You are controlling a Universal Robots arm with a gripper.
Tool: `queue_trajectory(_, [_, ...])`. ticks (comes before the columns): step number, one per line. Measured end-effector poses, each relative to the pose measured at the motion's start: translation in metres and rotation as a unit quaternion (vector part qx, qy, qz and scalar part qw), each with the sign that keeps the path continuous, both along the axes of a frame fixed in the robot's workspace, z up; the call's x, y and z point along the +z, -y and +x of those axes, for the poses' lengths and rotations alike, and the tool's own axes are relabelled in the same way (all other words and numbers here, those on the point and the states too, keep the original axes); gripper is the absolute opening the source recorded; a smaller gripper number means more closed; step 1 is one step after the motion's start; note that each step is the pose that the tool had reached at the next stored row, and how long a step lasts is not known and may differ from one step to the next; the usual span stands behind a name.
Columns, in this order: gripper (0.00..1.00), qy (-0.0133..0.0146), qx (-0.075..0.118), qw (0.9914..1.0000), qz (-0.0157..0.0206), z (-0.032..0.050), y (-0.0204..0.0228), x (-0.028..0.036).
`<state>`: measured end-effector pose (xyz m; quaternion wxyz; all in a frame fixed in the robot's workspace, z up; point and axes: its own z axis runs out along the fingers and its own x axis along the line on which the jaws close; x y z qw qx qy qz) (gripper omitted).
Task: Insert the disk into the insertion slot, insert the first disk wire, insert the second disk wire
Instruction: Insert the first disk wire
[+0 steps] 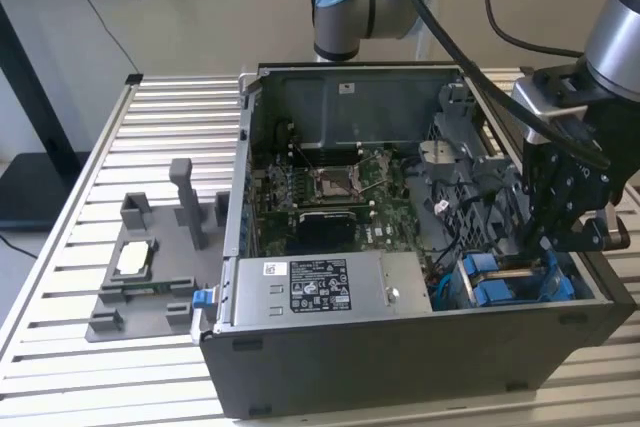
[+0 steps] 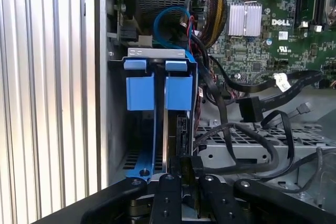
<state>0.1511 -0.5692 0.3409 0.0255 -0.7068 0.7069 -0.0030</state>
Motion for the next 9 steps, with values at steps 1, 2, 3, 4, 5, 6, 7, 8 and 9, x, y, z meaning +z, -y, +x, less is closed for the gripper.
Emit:
queue_trajectory(1, [0.19, 0.0001, 0.0, 1.0, 0.0, 0.0001, 0.0, -0.0002])
queue_trajectory(2, [0.19, 0.0002, 0.0, 1.0, 0.0, 0.0002, 0.0, -0.0005])
queue_trajectory(3, [0.19, 0.0004, 0.0, 1.0, 0.0001, 0.0002, 0.0, -0.0008])
queue_trajectory(4, [0.19, 0.0005, 0.0, 1.0, 0.0001, 0.0002, 0.0, -0.001])
queue_trajectory(5, [0.19, 0.0006, 0.0, 1.0, 0.0001, 0.0003, 0.0, -0.001])
queue_trajectory(6, [0.19, 0.0007, 0.0, 1.0, 0.0, 0.0003, 0.0, -0.001])
queue_trajectory(7, [0.19, 0.0008, 0.0, 1.0, 0.0, 0.0003, 0.0, -0.0011])
queue_trajectory(8, [0.19, 0.0009, 0.0, 1.0, 0.0001, 0.0003, 0.0, -0.0015])
queue_trajectory(9, [0.19, 0.001, 0.0, 1.0, 0.0001, 0.0004, -0.0001, -0.0019])
